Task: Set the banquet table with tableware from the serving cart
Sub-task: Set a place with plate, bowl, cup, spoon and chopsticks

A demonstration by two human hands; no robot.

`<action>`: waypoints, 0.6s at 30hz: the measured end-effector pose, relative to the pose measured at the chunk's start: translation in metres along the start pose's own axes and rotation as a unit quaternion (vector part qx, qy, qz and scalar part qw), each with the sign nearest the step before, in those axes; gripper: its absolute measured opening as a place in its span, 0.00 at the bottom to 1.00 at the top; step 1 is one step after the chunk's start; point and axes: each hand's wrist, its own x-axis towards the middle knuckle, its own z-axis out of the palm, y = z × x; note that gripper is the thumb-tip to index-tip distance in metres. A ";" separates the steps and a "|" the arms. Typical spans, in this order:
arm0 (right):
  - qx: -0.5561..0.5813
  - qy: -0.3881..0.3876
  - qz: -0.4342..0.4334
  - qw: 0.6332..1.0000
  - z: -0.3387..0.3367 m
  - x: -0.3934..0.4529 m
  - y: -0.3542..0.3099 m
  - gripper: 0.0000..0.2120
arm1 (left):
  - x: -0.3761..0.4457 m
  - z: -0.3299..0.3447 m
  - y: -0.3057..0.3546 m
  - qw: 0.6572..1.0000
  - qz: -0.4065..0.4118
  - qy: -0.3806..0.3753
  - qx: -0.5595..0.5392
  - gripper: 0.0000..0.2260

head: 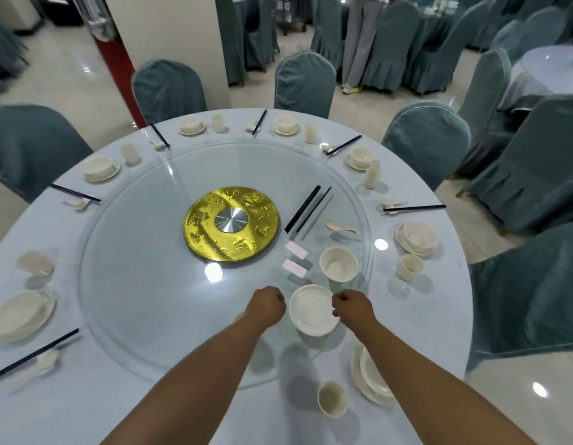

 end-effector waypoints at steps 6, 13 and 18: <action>-0.075 -0.033 -0.054 0.995 0.023 0.051 -0.035 0.08 | 0.056 -0.016 -0.007 1.000 -0.013 0.006 0.009 0.14; -0.172 -0.051 -0.101 0.979 0.062 0.112 -0.051 0.12 | 0.112 -0.006 -0.014 0.995 -0.066 -0.031 0.066 0.21; -0.247 -0.050 -0.130 0.959 0.086 0.140 -0.050 0.17 | 0.127 0.008 -0.023 0.986 -0.088 -0.054 0.128 0.28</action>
